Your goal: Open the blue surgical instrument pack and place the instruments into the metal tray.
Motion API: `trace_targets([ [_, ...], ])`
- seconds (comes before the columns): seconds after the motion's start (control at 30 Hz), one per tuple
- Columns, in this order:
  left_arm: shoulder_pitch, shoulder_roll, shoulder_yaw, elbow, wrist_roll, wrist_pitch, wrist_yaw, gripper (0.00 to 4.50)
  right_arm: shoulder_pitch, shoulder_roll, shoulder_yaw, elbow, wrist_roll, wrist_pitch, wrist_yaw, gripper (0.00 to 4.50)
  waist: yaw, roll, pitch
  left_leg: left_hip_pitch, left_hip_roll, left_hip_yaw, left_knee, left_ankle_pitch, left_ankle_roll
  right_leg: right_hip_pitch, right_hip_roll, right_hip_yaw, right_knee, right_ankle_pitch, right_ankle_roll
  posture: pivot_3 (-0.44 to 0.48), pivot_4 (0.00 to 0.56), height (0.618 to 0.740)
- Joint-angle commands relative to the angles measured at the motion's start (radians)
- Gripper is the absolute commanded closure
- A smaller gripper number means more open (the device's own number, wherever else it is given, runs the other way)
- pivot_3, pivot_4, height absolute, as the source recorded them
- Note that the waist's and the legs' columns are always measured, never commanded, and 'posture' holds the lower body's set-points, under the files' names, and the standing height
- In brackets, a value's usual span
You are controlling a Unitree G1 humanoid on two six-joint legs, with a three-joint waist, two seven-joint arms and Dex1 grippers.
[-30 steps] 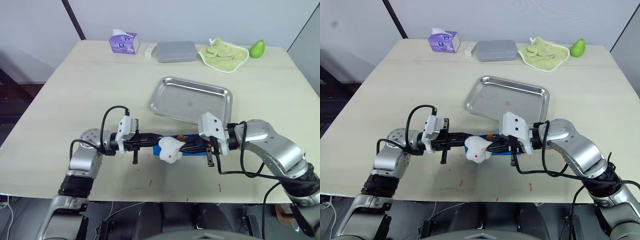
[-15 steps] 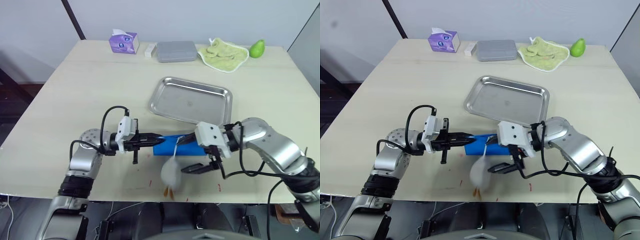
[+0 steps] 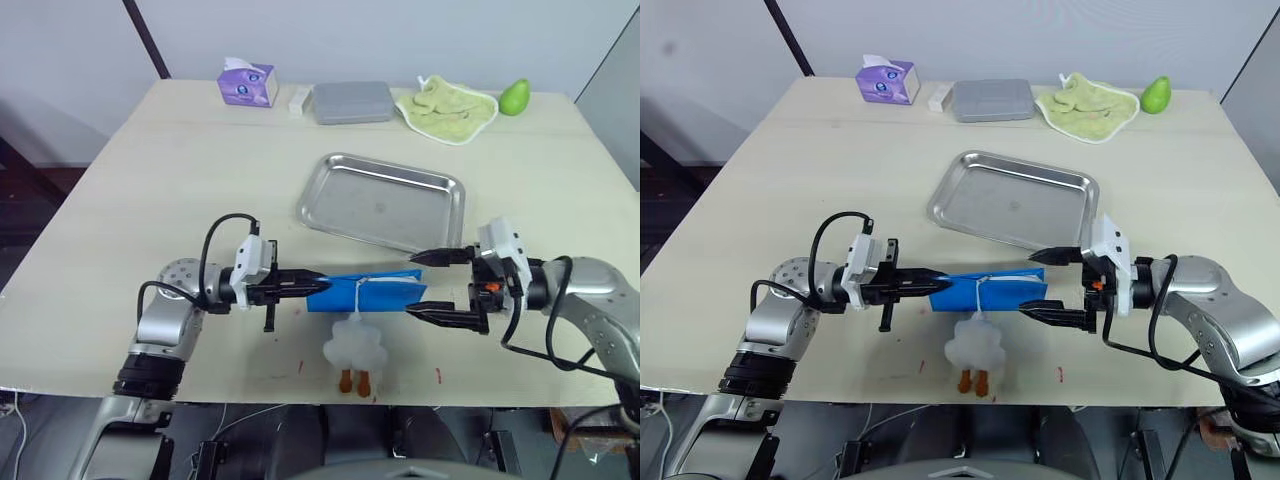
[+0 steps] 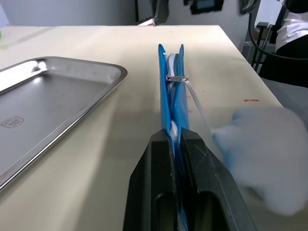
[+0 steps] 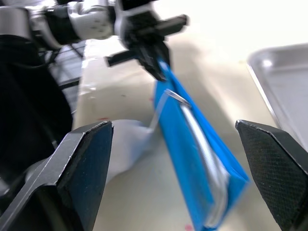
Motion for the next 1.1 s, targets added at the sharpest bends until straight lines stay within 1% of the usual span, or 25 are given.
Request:
trace_targets([
  [0.03, -0.008, 0.004, -0.013, -0.037, -0.004, 0.007, -0.004, 4.5, 0.01, 0.028, 0.013, 0.067, -0.042, -0.1, 0.018, 0.04, 0.0, 0.0, 0.0, 0.0, 0.0, 0.0, 0.0, 0.0, 0.0, 0.0, 0.0, 0.0, 0.0, 0.0, 0.0, 0.0, 0.15, 0.74],
  [0.13, -0.006, 0.009, -0.008, -0.039, -0.007, 0.01, -0.008, 4.5, 0.012, 0.054, 0.046, 0.143, -0.083, -0.167, 0.042, 0.04, 0.0, 0.0, 0.0, 0.0, 0.0, -0.001, 0.0, 0.0, 0.0, 0.0, 0.0, 0.0, 0.0, 0.0, 0.0, 0.0, 0.15, 0.74],
  [0.33, 0.019, 0.02, 0.002, -0.036, -0.01, -0.009, -0.024, 4.5, 0.003, 0.082, 0.073, 0.217, -0.115, -0.233, 0.072, 0.04, 0.0, 0.001, 0.001, 0.0, 0.0, 0.0, 0.0, 0.0, 0.0, 0.0, 0.0, 0.0, 0.0, 0.0, 0.0, 0.0, 0.15, 0.74],
  [0.47, 0.029, 0.021, 0.004, -0.023, -0.009, -0.027, -0.03, 4.5, -0.004, 0.092, 0.076, 0.239, -0.116, -0.247, 0.084, 0.04, 0.0, 0.001, 0.001, 0.0, 0.0, -0.001, 0.0, 0.0, 0.0, 0.0, 0.0, 0.0, 0.001, 0.0, 0.0, 0.0, 0.15, 0.74],
  [0.77, 0.052, 0.028, 0.019, 0.07, -0.01, -0.123, -0.078, 4.5, -0.031, 0.116, 0.094, 0.28, -0.132, -0.273, 0.109, 0.04, -0.004, 0.001, 0.001, 0.001, 0.0, 0.0, 0.0, 0.0, 0.0, 0.0, 0.001, 0.0, 0.001, 0.0, 0.0, 0.0, 0.15, 0.74],
  [1.03, 0.034, 0.031, 0.006, 0.067, -0.013, -0.113, -0.068, 4.5, -0.056, 0.133, 0.12, 0.302, -0.151, -0.317, 0.145, 0.04, -0.005, 0.002, 0.001, 0.002, 0.0, 0.0, 0.0, 0.0, 0.0, 0.0, 0.001, 0.001, 0.002, 0.0, 0.0, 0.0, 0.15, 0.74],
  [1.1, 0.027, 0.03, 0.003, 0.063, -0.011, -0.106, -0.062, 4.5, -0.064, 0.135, 0.124, 0.299, -0.148, -0.316, 0.15, 0.54, -0.006, 0.002, 0.001, 0.002, 0.0, 0.0, 0.0, 0.0, 0.0, 0.0, 0.001, 0.001, 0.002, 0.0, 0.0, 0.0, 0.15, 0.74],
])
